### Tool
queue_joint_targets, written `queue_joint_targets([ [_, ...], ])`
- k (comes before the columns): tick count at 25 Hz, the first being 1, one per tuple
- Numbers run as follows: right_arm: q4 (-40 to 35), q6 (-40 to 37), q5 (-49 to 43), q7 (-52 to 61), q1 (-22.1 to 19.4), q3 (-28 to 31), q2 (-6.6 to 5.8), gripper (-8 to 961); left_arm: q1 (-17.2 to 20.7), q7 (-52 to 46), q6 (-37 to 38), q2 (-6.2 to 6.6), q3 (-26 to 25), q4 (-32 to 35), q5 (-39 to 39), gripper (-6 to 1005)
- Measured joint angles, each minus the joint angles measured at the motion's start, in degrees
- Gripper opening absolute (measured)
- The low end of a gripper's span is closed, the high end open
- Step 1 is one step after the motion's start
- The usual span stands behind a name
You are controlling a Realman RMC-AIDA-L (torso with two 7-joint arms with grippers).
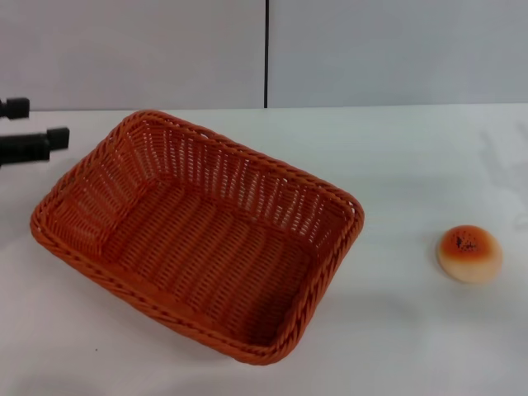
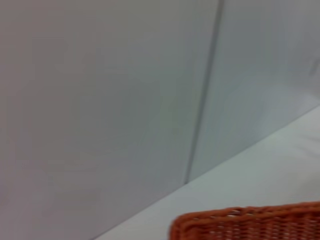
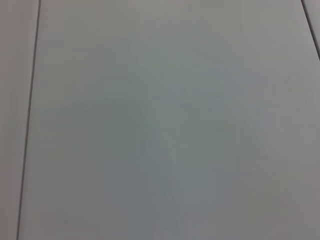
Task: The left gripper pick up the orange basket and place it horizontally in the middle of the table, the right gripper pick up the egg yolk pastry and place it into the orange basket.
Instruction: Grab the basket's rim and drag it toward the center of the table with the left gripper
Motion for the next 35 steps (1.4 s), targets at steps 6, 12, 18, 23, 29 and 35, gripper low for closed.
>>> queue_joint_targets([
  [6,0.01,0.1,0.0,0.0,-0.22,0.0,0.0,637,-3.18,-6.89,-5.18,-0.04,3.58,2.17,10.17,757],
  [12,0.01,0.1,0.01,1.22,-0.17,0.0,0.01,637,-5.04,-12.38,-9.24,-0.17,12.66,2.38,20.3,749],
  [18,0.01,0.1,0.04,1.33,0.02,-0.01,0.01,637,-7.79,-16.78,-8.89,-0.2,18.73,1.78,26.92,740],
  [23,0.01,0.49,0.08,1.36,0.01,0.07,0.0,637,-8.48,-18.32,-9.62,-0.3,22.44,1.05,29.15,733],
  [29,0.01,0.91,0.09,1.4,-0.05,0.09,0.0,637,-9.07,-18.42,-11.73,-0.32,23.62,-2.35,29.43,724],
  [35,0.01,0.97,0.09,1.41,-0.07,0.19,0.01,637,-9.45,-18.42,-12.75,-0.32,25.08,-4.85,30.19,715],
])
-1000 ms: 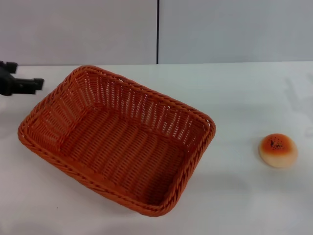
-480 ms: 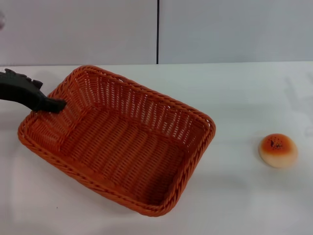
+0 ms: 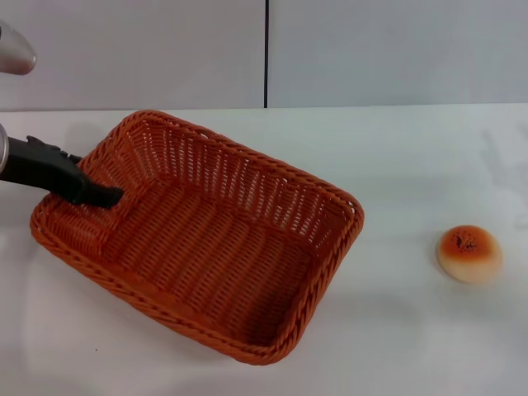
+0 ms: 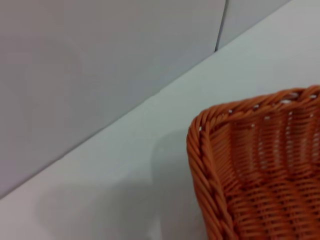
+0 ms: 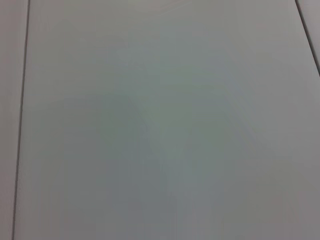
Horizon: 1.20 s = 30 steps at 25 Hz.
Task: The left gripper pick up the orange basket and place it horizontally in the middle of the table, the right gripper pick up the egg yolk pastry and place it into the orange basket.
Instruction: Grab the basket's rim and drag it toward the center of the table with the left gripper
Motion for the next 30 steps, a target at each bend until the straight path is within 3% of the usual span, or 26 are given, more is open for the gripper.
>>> queue_joint_targets([
  [10,0.0,0.0,0.0,0.0,0.07,0.08,0.0,637,-0.53,0.57,0.46,-0.04,0.26,-0.33,1.18,701],
  [21,-0.15,0.0,-0.01,0.0,-0.33,0.53,0.0,638,-1.99,-0.4,2.53,0.0,0.18,0.3,0.46,455],
  [26,-0.41,0.0,-0.01,0.0,-0.35,0.51,0.0,638,-1.92,-1.44,3.18,0.0,0.05,0.37,0.58,230],
  [30,-0.59,0.01,-0.01,0.0,-0.27,0.51,-0.01,638,-1.36,-3.53,3.44,0.19,-0.51,0.94,0.44,194],
])
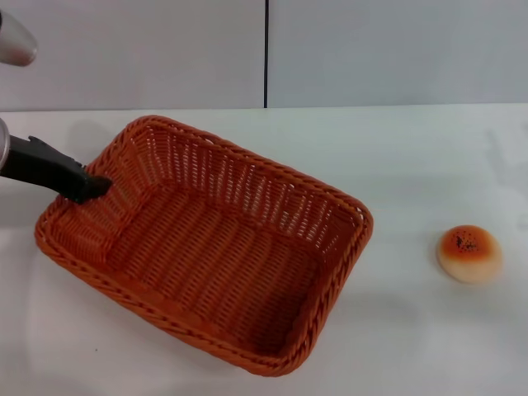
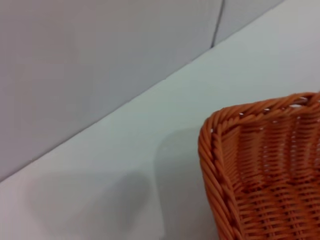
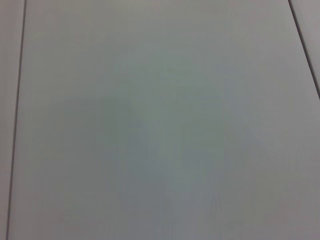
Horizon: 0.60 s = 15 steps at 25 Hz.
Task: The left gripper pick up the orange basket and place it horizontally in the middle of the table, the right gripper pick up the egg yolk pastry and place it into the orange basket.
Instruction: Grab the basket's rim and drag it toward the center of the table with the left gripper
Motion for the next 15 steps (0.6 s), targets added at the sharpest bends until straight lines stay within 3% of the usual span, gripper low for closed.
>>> queue_joint_targets([
  [15,-3.65,1.35,0.0,0.0,0.87,0.0,-0.09,638,5.09,-22.37,-1.0,-0.08,-1.31,2.61,-3.7,185],
])
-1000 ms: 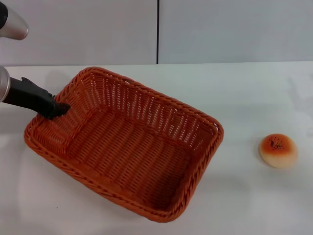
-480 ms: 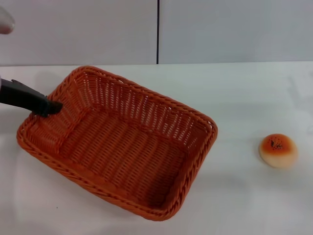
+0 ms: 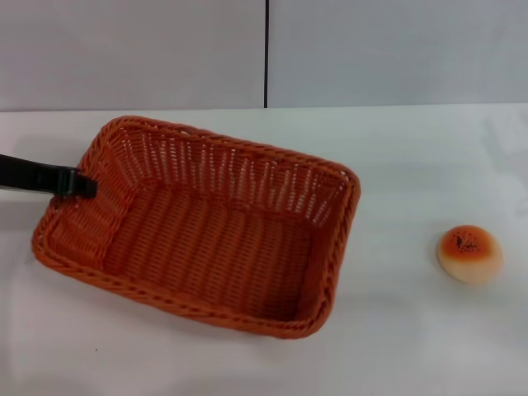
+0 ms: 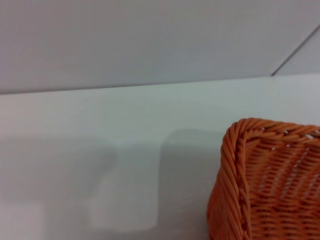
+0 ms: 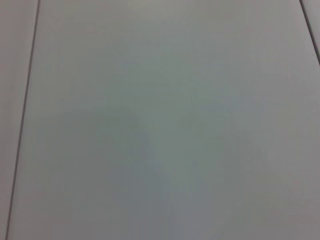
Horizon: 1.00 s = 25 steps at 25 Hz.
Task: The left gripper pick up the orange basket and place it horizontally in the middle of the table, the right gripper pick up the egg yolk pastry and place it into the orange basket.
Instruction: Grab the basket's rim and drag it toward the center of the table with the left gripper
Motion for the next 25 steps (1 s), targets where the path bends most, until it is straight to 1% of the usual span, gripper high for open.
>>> queue_joint_targets([
  [3,-0.78,0.2,0.0,0.0,0.54,0.0,-0.02,638,1.59,-3.21,-1.14,0.04,0.26,0.53,-2.79,182],
  [8,-2.88,1.1,0.0,2.62,1.09,0.0,-0.1,638,2.55,-6.9,-1.09,-0.08,0.44,1.1,-4.28,178],
  [13,-4.44,1.85,0.0,4.72,1.28,0.0,-0.25,638,2.91,-7.28,-0.75,-0.35,-0.71,0.35,-5.73,174],
  [20,-4.87,1.89,0.0,4.74,1.4,0.0,-0.26,638,3.18,-7.34,-0.83,-0.19,-1.28,-1.67,-6.33,170],
  [25,-5.26,2.16,0.0,4.74,1.57,0.0,-0.26,638,4.06,-7.32,-0.77,-0.1,-1.27,-2.25,-7.83,171],
])
